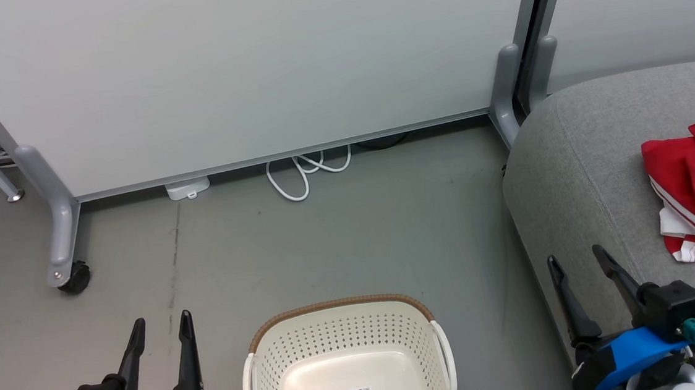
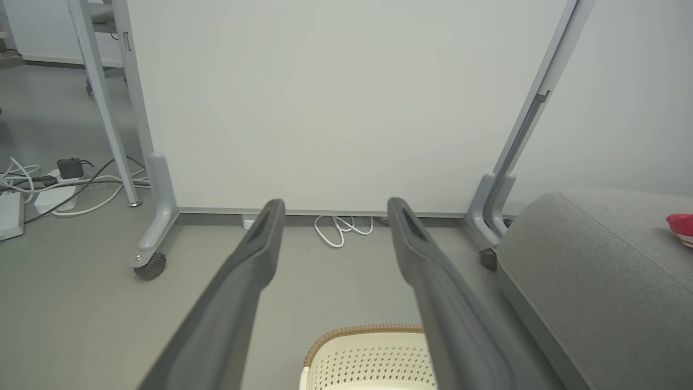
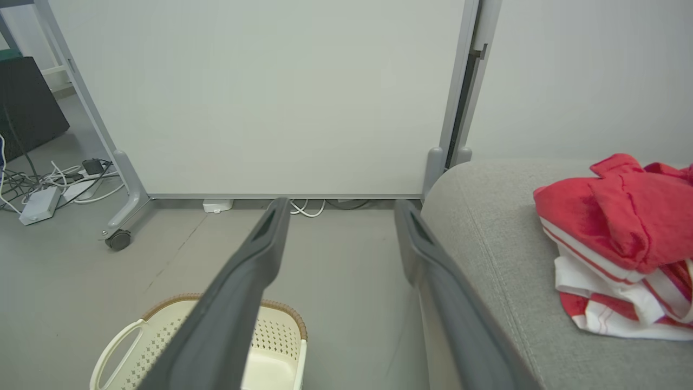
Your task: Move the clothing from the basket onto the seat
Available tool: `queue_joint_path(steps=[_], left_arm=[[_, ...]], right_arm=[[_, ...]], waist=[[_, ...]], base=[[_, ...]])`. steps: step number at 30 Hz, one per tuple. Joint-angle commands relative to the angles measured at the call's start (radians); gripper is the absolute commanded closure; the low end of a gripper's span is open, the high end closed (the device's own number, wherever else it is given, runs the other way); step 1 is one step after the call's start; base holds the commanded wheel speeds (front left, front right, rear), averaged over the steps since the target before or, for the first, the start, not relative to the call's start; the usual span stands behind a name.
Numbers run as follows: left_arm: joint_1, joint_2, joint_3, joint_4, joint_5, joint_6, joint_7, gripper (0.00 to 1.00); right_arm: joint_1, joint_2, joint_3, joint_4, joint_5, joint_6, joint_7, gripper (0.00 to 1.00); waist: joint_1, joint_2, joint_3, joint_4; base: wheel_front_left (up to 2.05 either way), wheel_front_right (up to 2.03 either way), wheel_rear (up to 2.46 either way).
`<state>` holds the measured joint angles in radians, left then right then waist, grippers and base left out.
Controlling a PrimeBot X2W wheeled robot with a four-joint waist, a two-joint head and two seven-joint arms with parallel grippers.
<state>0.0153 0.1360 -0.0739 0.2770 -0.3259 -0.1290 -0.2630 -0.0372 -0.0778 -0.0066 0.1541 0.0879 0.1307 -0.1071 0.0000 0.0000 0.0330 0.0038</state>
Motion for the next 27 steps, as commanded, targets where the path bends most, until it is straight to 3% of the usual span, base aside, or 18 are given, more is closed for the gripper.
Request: queue_joint_path(steps=[1, 3, 4, 9, 27], left_arm=[[-0.013, 0.005, 0.000, 0.001, -0.001, -0.002, -0.003, 0.00], [-0.013, 0.005, -0.004, 0.002, -0.004, -0.002, -0.003, 0.00], [0.000, 0.000, -0.003, 0.002, -0.002, 0.000, 0.000, 1.00], [0.016, -0.018, -0.004, 0.040, -0.013, 0.000, 0.009, 1.00], [-0.020, -0.031, 0.038, 0.022, -0.314, 0.000, 0.093, 1.00]], right_arm=[[-0.008, 0.002, -0.001, 0.005, 0.001, 0.000, -0.006, 0.00], [-0.010, 0.003, -0.002, 0.009, 0.003, 0.000, -0.009, 0.00], [0.000, 0.001, -0.001, 0.009, 0.003, 0.000, -0.005, 1.00], [0.019, 0.007, -0.003, 0.055, 0.015, 0.000, 0.004, 1.00], [-0.004, 0.011, -0.028, 0.061, 0.369, 0.000, 0.055, 1.00]], waist=[[0.0000, 0.0000, 0.000, -0.001], [0.0000, 0.0000, 0.002, -0.003], [0.0000, 0.0000, 0.002, -0.003], [0.0000, 0.0000, 0.002, -0.003], [0.0000, 0.0000, -0.003, -0.003]], base=[[0.00, 0.00, 0.00], [0.00, 0.00, 0.00], [0.00, 0.00, 0.00], [0.00, 0.00, 0.00], [0.00, 0.00, 0.00]])
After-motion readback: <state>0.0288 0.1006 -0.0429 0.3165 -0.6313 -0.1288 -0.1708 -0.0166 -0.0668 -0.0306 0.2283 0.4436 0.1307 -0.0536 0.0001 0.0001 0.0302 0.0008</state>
